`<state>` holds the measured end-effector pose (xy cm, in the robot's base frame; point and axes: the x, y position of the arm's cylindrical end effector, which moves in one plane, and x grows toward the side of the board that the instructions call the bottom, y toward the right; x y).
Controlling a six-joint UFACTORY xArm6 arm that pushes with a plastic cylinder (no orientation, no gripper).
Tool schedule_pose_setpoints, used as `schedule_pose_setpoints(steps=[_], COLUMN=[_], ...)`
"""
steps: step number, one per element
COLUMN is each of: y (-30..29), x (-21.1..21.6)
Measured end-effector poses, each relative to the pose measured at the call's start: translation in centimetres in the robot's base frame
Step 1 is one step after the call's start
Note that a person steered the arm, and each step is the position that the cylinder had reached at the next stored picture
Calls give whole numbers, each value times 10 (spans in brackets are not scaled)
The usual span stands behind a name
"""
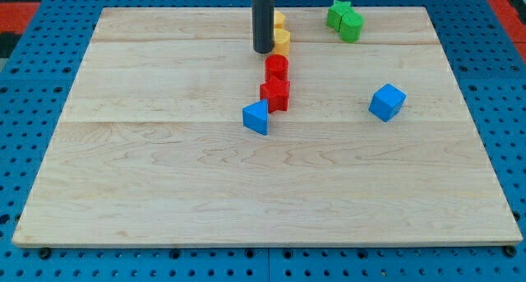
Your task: Move the blue triangle below the red star
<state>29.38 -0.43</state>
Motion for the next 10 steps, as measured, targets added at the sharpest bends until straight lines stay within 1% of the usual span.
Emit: schedule_pose_setpoints(steps=[1, 2, 3, 4, 5, 6, 7, 9, 10], y=[-32, -70, -68, -59, -51, -55, -44, -40, -29], x=[3, 45, 100, 144, 149, 145, 141, 140, 147])
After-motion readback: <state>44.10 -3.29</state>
